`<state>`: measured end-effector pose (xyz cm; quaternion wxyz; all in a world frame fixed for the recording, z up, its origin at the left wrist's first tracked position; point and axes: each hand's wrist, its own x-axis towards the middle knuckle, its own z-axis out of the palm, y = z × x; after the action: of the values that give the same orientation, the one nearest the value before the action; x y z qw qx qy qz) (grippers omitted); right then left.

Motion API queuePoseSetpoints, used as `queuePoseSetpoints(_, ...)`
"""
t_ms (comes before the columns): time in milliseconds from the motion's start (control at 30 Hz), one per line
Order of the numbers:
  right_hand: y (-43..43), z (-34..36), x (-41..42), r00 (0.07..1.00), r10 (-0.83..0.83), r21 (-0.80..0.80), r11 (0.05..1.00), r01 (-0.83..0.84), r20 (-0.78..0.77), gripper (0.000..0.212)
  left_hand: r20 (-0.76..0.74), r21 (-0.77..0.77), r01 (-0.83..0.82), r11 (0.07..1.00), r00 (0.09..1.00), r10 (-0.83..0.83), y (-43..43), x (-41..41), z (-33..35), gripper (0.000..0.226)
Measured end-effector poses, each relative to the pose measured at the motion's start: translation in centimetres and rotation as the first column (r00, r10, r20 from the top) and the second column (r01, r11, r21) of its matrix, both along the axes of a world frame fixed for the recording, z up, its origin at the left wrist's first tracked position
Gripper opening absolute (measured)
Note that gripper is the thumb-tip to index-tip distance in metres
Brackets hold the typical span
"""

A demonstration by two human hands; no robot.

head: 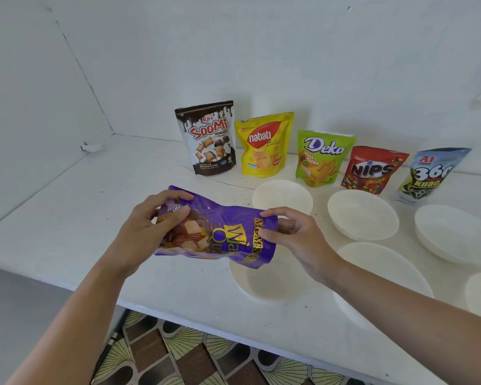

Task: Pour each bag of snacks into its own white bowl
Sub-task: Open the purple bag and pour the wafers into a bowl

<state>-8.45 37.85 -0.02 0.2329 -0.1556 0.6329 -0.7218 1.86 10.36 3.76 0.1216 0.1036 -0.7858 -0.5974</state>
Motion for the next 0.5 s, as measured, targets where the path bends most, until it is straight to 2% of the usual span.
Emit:
queuePoseSetpoints(100,0.2,0.5,-0.4,0.999,-0.052,-0.047,0.998,0.052,-0.004,0.035,-0.018,-0.028,0.002,1.0,1.0,-0.003,0.4,-0.3,0.2,0.025)
queuePoseSetpoints(233,0.2,1.6,-1.1,0.994,-0.101,-0.09,0.991,0.098,-0.03,0.037,-0.068,0.038,-0.023,0.999,0.997,0.026,1.0,-0.6,0.6,0.019)
queuePoseSetpoints(333,0.2,1.6,-1.2,0.994,-0.099,-0.04,0.994,0.097,-0.044,0.03,-0.08,0.022,-0.017,1.0,0.997,0.019,0.9,-1.0,0.9,0.019)
queuePoseSetpoints(500,0.2,0.1,-0.9,0.996,-0.08,0.027,0.997,0.079,0.028,0.03,-0.037,-0.096,0.001,0.995,0.999,-0.004,1.0,-1.6,1.5,0.028)
